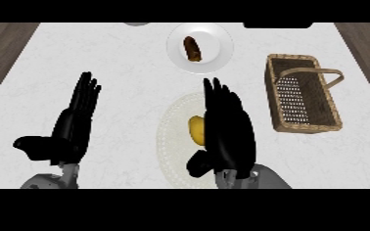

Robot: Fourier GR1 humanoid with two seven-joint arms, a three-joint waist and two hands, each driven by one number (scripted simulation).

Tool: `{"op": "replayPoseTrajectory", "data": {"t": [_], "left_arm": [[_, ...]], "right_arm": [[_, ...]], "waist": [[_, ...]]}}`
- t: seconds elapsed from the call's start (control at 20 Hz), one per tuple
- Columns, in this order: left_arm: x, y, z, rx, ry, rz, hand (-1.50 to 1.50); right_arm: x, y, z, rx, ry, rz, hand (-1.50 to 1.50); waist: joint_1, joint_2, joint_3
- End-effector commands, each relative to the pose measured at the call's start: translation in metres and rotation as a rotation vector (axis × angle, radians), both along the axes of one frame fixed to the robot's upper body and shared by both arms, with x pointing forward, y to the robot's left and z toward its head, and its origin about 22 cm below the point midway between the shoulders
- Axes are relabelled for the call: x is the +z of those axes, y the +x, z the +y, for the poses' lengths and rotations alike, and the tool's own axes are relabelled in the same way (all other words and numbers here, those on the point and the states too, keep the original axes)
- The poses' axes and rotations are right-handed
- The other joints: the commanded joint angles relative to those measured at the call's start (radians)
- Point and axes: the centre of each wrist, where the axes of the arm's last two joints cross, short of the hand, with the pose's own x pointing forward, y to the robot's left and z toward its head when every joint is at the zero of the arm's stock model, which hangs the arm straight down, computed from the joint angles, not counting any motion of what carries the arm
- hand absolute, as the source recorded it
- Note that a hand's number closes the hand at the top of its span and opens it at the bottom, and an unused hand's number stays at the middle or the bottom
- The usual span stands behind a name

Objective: Pick the lemon from the placemat and place it in the basket

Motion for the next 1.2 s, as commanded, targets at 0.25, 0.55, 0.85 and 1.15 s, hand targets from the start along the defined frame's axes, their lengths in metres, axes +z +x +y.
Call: {"op": "replayPoseTrajectory", "data": {"t": [0.25,0.55,0.85,1.15], "left_arm": [[0.007,0.006,0.002,0.011,-0.005,-0.007,0.0],[-0.014,-0.012,0.001,-0.012,0.001,0.001,0.0],[-0.005,0.002,-0.002,-0.005,0.004,0.008,0.0],[0.007,-0.009,0.004,-0.01,0.011,-0.006,0.0]], "right_arm": [[-0.02,0.004,0.018,-0.157,-0.086,0.143,-1.5],[-0.025,0.002,0.014,-0.149,-0.059,0.122,-1.5],[-0.038,-0.008,0.021,-0.165,-0.088,0.114,-1.5],[-0.058,0.014,0.024,-0.185,-0.089,0.097,-1.5]], "waist": [[0.004,0.009,0.002],[0.003,0.008,0.002],[-0.004,0.007,0.002],[0.013,0.008,0.003]]}}
